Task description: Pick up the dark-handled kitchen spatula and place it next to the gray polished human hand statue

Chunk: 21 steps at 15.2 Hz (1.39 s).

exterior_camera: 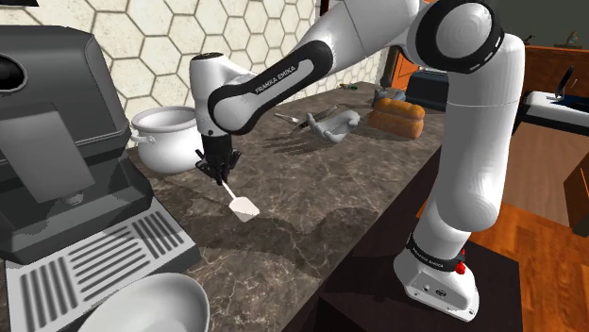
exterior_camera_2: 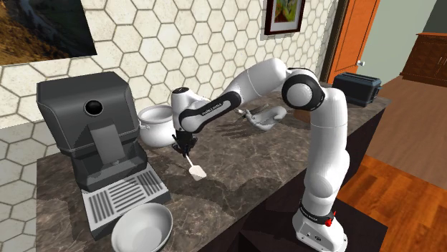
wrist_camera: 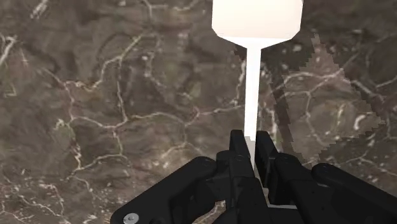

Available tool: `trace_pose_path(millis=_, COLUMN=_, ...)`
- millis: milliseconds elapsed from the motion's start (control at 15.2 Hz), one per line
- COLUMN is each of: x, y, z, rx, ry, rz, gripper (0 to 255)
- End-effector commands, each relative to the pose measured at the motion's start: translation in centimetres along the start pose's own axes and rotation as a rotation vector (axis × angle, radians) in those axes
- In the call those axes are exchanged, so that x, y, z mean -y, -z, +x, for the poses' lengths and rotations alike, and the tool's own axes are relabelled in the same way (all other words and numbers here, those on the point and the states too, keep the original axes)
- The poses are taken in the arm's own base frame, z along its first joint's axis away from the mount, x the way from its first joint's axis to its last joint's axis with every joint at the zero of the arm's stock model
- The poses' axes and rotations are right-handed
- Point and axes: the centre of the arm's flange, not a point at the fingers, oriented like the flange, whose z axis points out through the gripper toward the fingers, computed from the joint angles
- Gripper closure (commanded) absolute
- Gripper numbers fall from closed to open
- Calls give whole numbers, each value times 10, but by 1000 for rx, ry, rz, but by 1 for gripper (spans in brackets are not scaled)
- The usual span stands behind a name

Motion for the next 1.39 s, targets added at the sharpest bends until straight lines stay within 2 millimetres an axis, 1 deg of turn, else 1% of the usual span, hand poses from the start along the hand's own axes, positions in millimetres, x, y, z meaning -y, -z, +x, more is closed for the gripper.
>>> trace_pose_path(millis=0, x=-1, y=11, z=1, rx=0, ry=0, rz=0, gripper=255)
trace_pose_path(millis=1320, x=-1, y=117, z=8, rx=0, ry=0, rz=0, gripper=255)
